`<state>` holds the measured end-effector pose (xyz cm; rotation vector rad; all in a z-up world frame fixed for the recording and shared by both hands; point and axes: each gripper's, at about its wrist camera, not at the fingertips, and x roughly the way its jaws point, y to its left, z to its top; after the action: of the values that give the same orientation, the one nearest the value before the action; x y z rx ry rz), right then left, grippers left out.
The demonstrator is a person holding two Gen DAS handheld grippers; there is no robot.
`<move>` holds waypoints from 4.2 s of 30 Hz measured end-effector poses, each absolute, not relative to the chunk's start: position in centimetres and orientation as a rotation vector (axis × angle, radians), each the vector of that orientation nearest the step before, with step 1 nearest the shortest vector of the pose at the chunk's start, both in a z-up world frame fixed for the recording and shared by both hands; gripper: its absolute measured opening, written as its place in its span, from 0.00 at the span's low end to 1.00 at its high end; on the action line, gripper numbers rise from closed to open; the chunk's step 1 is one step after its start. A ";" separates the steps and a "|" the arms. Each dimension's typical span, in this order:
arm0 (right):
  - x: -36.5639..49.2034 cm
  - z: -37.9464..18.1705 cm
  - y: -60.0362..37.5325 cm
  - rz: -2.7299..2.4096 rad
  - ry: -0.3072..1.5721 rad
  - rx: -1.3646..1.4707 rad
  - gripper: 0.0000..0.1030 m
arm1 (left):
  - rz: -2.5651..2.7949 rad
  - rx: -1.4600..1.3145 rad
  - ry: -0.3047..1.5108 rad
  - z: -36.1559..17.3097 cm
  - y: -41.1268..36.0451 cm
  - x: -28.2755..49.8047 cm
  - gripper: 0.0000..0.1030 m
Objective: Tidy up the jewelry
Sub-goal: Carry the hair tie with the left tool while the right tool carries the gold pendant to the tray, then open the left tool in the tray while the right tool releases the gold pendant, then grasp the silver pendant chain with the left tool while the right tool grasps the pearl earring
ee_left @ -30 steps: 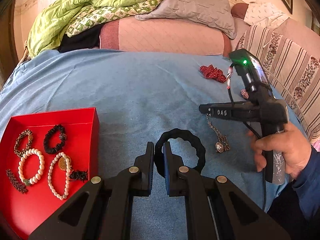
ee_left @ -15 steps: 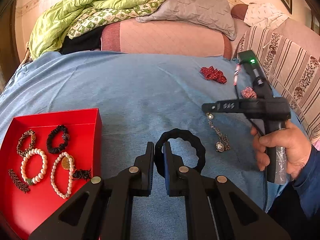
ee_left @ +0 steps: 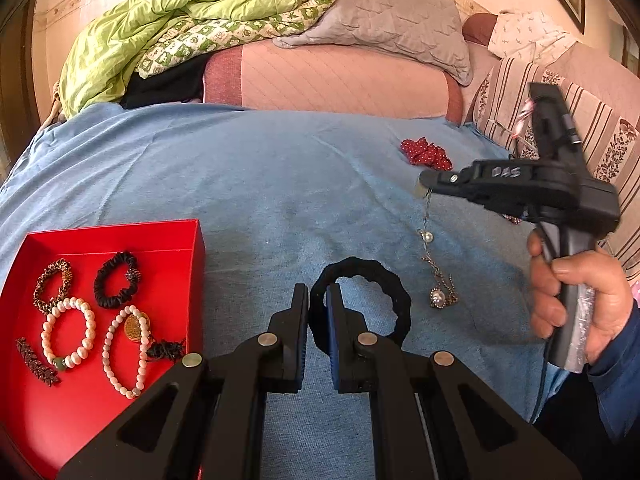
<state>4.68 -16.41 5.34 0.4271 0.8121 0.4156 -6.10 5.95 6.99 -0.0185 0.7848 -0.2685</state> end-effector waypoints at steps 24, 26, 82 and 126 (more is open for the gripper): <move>-4.5 15.5 -11.7 0.639 0.594 0.480 0.08 | -0.185 -0.053 0.656 11.2 10.8 -9.0 0.08; -5.1 16.4 -10.6 0.667 0.583 0.468 0.08 | -0.160 -0.054 0.644 11.6 11.9 -9.4 0.08; -6.4 5.7 8.9 0.873 0.978 0.213 0.11 | 0.135 -0.213 0.847 5.9 26.9 -9.1 0.35; 2.1 4.4 -19.3 0.333 0.971 0.514 0.15 | -0.456 0.079 0.860 2.7 -3.2 -2.3 0.14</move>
<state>2.05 -19.27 4.38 0.5144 0.9709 0.3331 -2.30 -3.23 2.68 0.0786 0.8598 -0.4563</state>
